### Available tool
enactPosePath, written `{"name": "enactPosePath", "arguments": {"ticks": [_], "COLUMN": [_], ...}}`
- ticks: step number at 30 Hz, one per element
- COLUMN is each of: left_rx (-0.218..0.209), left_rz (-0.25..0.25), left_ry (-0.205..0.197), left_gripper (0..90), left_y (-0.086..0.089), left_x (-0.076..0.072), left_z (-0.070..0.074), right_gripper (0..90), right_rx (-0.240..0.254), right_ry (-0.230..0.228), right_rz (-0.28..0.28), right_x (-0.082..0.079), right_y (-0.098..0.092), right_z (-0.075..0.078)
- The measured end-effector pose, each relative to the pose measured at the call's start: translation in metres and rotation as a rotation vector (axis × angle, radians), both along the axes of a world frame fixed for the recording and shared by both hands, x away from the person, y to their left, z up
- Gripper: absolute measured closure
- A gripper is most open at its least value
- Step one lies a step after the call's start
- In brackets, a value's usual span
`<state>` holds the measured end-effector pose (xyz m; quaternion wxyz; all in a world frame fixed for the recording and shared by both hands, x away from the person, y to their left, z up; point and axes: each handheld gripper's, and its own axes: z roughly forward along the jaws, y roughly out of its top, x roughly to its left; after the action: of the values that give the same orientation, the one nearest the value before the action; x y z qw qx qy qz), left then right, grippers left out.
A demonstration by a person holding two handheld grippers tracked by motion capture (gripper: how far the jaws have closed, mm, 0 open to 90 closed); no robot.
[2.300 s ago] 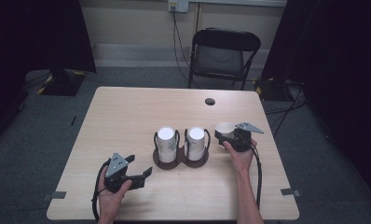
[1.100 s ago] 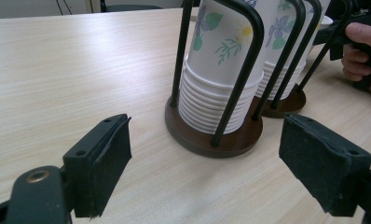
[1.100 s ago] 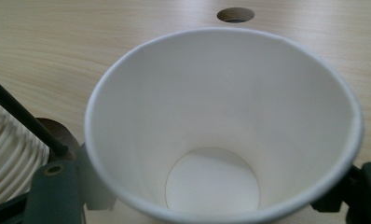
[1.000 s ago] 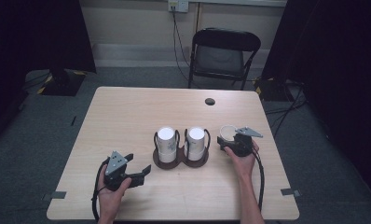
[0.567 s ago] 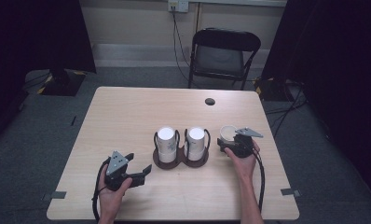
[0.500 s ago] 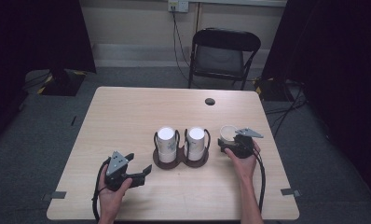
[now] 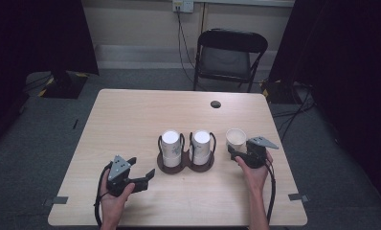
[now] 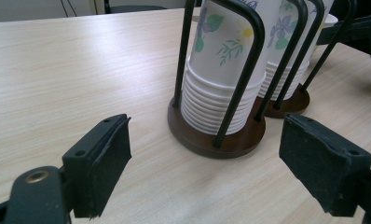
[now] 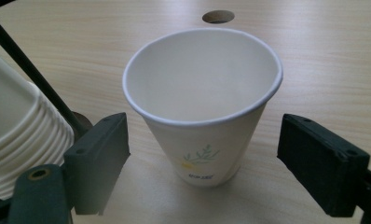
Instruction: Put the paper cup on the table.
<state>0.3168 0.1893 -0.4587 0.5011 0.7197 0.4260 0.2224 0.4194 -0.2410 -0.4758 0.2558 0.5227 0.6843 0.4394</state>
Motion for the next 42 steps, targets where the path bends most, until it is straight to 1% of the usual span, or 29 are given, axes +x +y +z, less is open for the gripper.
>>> {"name": "enactPosePath", "arguments": {"ticks": [1,4,5,8,15,16,19,21,24,28,30,32,34,35,36,37,39,41,42], "left_rx": [0.001,0.006,0.009,0.004,0.009,-0.001,0.007,0.0,0.003,0.001,-0.006,-0.002,0.0,-0.005,-0.005,-0.003,0.005,0.001,0.011], "left_rz": [0.0,0.0,0.002,0.007,0.019,0.02,0.018,0.02,0.02,0.033,0.037,0.039,0.039,0.043,0.043,0.041,0.04,0.043,0.041], "left_ry": [0.0,0.0,0.001,0.002,0.009,0.01,0.014,0.016,0.017,0.019,0.021,0.023,0.027,0.026,0.026,0.026,0.028,0.031,0.032], "left_gripper": [16.1,16.1,16.1,16.2,16.2,16.1,16.2,16.1,16.1,16.1,16.2,16.1,16.1,16.2,16.1,16.1,16.1,16.1,16.1], "left_y": [0.0,0.002,0.003,0.005,0.008,0.008,0.009,0.008,0.009,0.011,0.012,0.012,0.013,0.012,0.012,0.011,0.011,0.011,0.012], "left_x": [0.0,-0.001,-0.001,-0.001,-0.002,-0.002,-0.003,-0.003,-0.004,-0.005,-0.006,-0.006,-0.007,-0.007,-0.007,-0.007,-0.007,-0.006,-0.006], "left_z": [0.0,0.001,0.001,0.0,-0.003,-0.003,-0.004,-0.005,-0.006,-0.008,-0.009,-0.01,-0.012,-0.012,-0.012,-0.013,-0.013,-0.014,-0.015], "right_gripper": [16.5,16.5,16.5,17.8,18.9,19.1,19.2,19.3,19.3,19.3,19.3,19.3,19.6,19.5,19.6,19.6,19.9,19.9,19.8], "right_rx": [0.003,0.007,0.008,0.017,0.018,0.016,0.008,0.015,0.02,0.004,0.017,0.015,0.027,0.033,0.028,0.022,0.033,0.032,0.033], "right_ry": [-0.008,-0.008,-0.014,-0.024,-0.045,-0.047,-0.049,-0.056,-0.061,-0.068,-0.07,-0.073,-0.078,-0.077,-0.078,-0.075,-0.072,-0.077,-0.076], "right_rz": [-0.002,-0.007,-0.011,-0.012,0.014,0.017,0.017,0.021,0.024,0.031,0.031,0.032,0.031,0.024,0.014,0.009,0.018,0.015,0.014], "right_x": [-0.002,-0.008,-0.01,-0.017,-0.037,-0.04,-0.049,-0.056,-0.065,-0.078,-0.085,-0.092,-0.099,-0.103,-0.106,-0.109,-0.113,-0.116,-0.117], "right_y": [0.0,0.0,0.0,0.0,0.007,0.008,0.011,0.012,0.015,0.021,0.023,0.026,0.028,0.029,0.03,0.031,0.031,0.03,0.03], "right_z": [0.001,0.005,0.006,0.008,0.013,0.014,0.016,0.018,0.019,0.02,0.02,0.019,0.018,0.017,0.016,0.014,0.013,0.013,0.014]}}
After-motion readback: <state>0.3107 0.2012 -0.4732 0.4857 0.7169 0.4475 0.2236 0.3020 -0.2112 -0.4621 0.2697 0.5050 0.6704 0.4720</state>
